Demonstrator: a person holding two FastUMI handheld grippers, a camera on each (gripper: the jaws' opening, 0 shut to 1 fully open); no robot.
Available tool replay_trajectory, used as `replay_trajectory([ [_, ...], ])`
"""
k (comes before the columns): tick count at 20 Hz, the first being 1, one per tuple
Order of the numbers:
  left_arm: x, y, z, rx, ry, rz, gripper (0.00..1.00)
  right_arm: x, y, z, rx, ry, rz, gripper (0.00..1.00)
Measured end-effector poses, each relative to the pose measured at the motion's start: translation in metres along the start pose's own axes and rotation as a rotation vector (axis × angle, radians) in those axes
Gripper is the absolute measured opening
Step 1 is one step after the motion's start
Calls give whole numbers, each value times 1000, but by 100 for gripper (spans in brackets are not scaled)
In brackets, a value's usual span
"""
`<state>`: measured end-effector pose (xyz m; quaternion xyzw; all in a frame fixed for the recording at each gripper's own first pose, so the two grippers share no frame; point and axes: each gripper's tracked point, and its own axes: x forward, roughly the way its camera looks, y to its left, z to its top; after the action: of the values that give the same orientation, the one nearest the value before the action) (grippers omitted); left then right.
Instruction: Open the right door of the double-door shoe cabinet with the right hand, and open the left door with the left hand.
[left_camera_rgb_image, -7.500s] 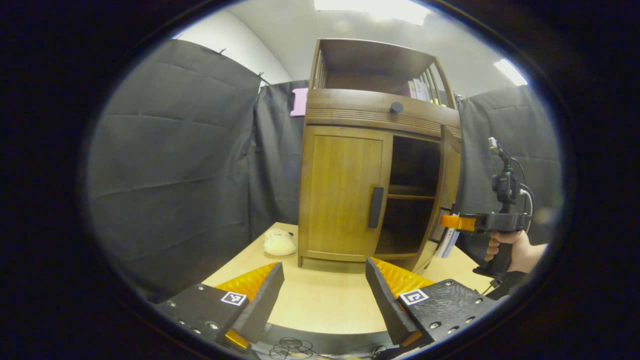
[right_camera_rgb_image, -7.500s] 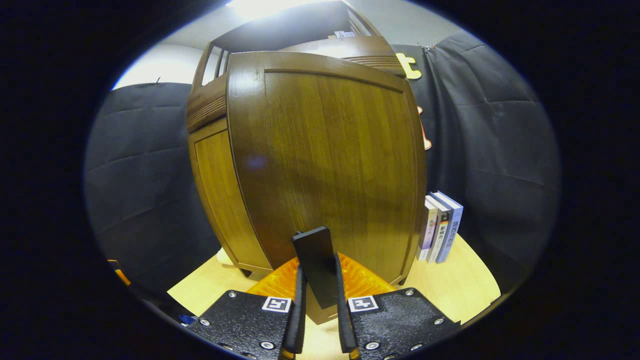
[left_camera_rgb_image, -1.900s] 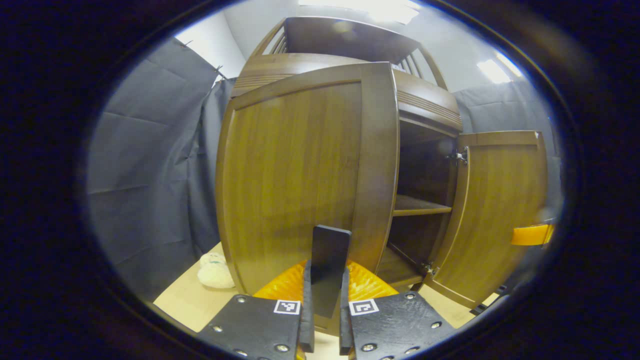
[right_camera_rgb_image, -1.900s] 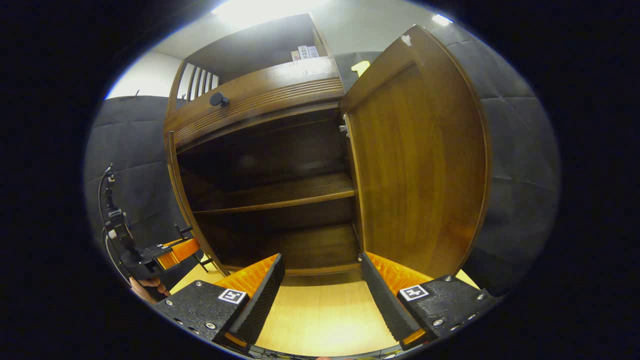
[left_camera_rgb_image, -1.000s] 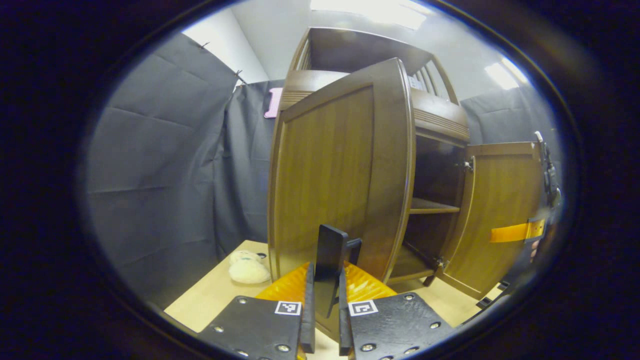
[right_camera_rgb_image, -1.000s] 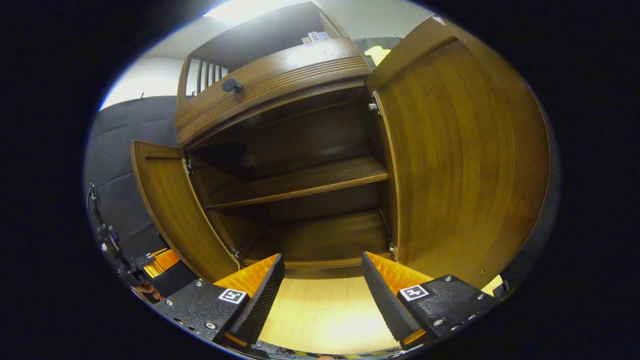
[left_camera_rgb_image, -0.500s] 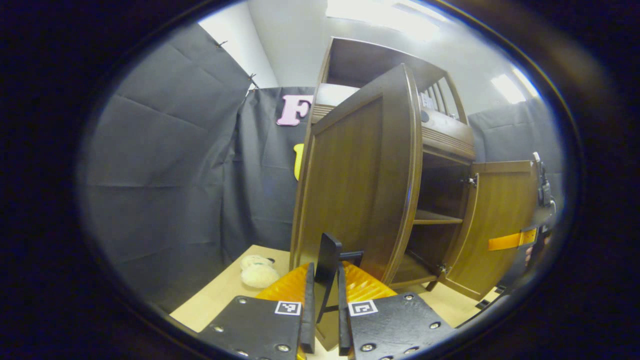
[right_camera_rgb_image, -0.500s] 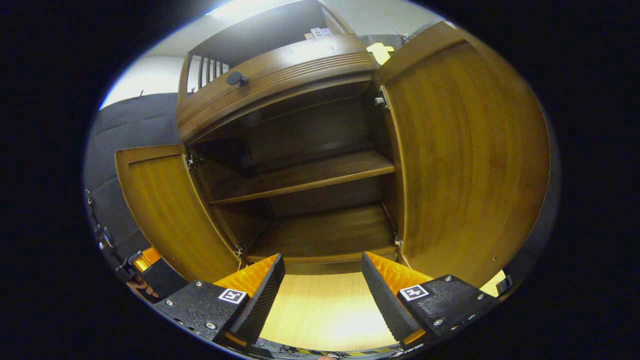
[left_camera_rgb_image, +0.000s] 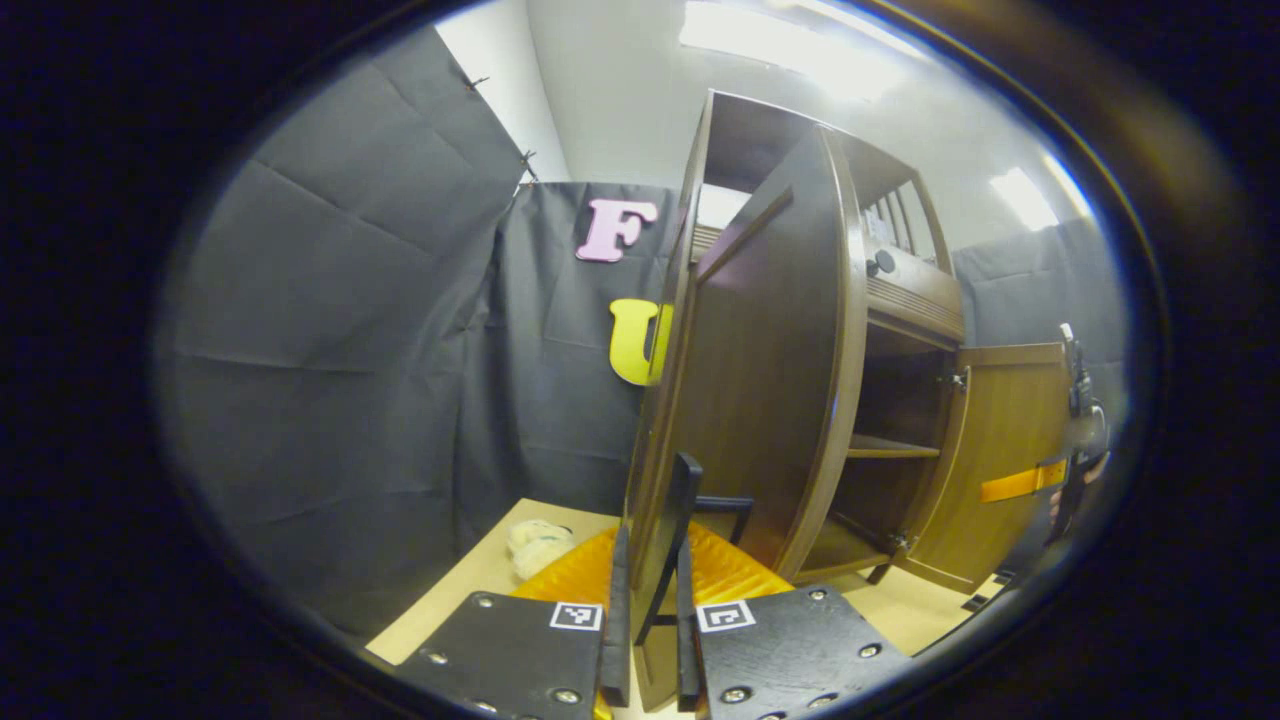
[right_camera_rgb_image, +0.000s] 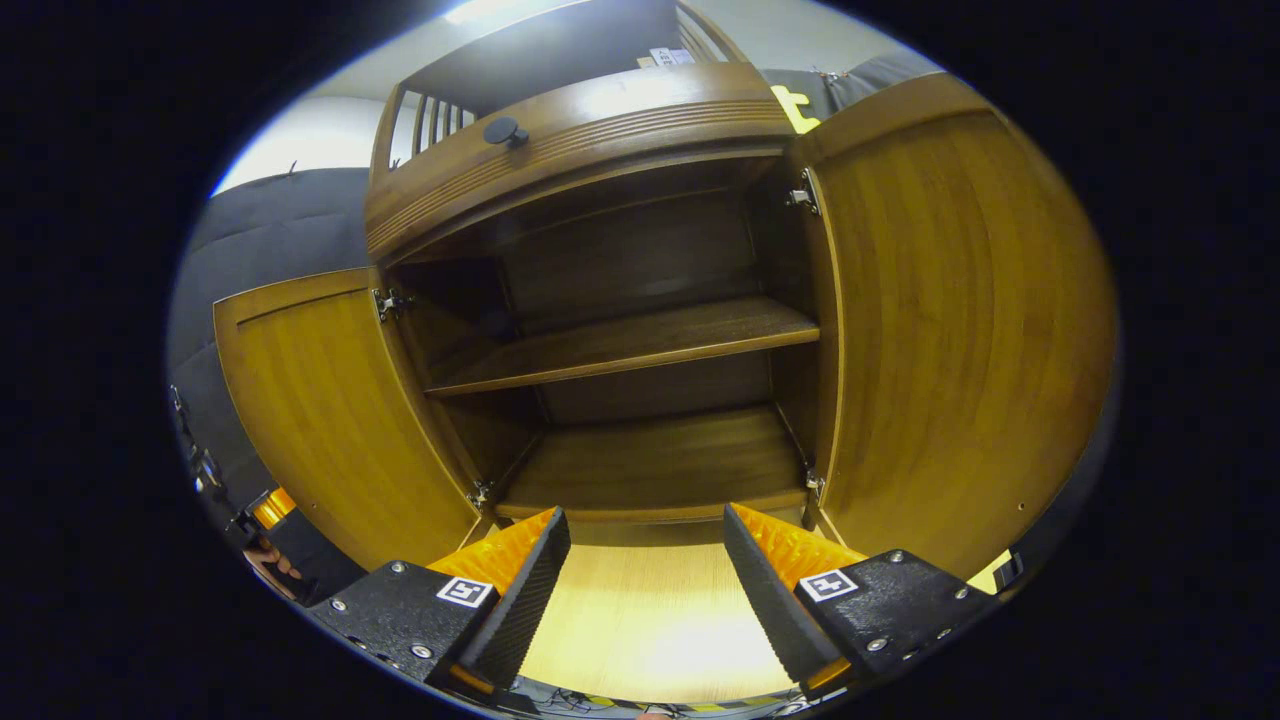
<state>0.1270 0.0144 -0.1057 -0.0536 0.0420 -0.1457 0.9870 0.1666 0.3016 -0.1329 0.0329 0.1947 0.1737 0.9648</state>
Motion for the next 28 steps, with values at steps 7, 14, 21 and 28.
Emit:
replay_trajectory([
  [7, -5, 10, 0, 81, 14, -12, 8, 0, 14, 0, -24, 10, 17, 95],
  [14, -16, 40, -2, 139, 46, 131, 7, -16, -2, 6, -25, -19, 40, 95],
  [21, -92, 58, 40, 38, 10, 413, 99, -44, -43, 35, -57, -95, 27, 91],
  [28, -139, -31, 116, 53, -101, 413, 99, -81, -66, 68, -103, -206, 42, 91],
])
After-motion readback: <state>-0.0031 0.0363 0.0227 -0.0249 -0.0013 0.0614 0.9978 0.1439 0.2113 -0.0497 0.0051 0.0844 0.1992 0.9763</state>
